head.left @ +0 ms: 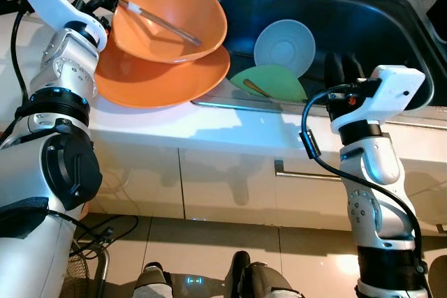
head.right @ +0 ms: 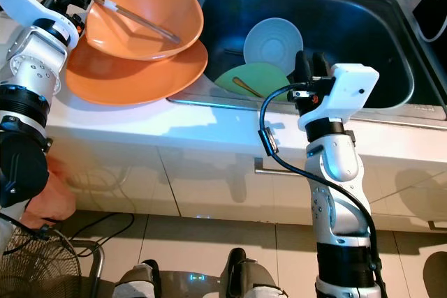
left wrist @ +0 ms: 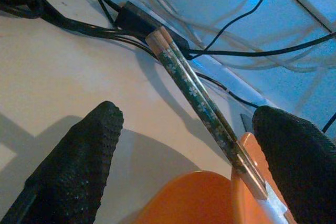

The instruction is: Kitchen organization

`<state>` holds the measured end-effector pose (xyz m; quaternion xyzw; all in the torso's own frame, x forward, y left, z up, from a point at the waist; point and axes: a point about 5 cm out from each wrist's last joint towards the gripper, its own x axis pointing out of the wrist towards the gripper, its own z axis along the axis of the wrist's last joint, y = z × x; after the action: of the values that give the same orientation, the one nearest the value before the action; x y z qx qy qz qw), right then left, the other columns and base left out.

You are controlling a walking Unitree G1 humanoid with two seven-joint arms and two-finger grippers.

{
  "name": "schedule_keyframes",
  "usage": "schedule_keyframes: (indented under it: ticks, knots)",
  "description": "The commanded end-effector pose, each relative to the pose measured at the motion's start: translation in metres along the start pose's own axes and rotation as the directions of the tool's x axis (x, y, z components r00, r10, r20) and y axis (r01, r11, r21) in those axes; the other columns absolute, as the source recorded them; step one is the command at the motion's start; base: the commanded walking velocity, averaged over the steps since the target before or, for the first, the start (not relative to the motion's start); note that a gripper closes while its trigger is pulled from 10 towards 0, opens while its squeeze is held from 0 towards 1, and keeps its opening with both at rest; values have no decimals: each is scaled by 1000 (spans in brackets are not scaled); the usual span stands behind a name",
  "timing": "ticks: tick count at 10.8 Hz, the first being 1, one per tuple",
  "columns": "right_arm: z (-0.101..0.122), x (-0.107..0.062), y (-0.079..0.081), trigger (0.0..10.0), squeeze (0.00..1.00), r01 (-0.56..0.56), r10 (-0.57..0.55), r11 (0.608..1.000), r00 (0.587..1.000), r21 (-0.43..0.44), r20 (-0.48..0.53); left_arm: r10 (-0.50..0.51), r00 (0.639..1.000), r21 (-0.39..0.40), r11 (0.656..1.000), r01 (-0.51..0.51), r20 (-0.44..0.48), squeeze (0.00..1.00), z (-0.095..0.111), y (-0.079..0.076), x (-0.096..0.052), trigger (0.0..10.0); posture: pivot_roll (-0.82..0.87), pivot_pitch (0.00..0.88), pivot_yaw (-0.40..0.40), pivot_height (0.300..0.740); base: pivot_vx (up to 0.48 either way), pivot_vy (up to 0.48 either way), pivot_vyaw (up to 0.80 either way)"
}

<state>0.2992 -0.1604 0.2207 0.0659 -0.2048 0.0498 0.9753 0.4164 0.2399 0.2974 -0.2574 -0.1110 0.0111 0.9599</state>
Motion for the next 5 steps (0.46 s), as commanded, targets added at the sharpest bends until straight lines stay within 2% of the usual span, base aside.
schedule_keyframes:
  ticks: [1, 2, 3, 4, 5]
  knots:
    - [3, -5, -3, 10000, 0, 13, -13, 1000, 1000, -3, -3, -38, 999, -20, 999, 38, 14, 0, 5, -12, 4, 10000, 29, 251, -99, 740, 0, 0, 0]
    - [2, -8, -2, 10000, 0, 17, -17, 1000, 1000, 2, -10, -46, 999, -34, 998, 46, 20, 0, 7, -15, 4, 10000, 25, 252, -98, 740, 0, 0, 0]
    - [2, -9, -2, 10000, 0, 21, -21, 1000, 1000, 3, -16, -48, 998, -45, 998, 50, 29, 0, 9, -16, 5, 9176, 22, 255, -98, 740, 0, 0, 0]
    - [2, -11, -2, 10000, 0, 24, -24, 1000, 999, 6, -23, -49, 998, -47, 998, 51, 41, 0, 12, -16, 5, 0, 21, 258, -97, 740, 0, 0, 0]
    - [1, -13, -2, 10000, 0, 29, -29, 1000, 999, 10, -30, -47, 998, -39, 998, 49, 51, 0, 15, -15, 5, 0, 20, 259, -96, 740, 0, 0, 0]
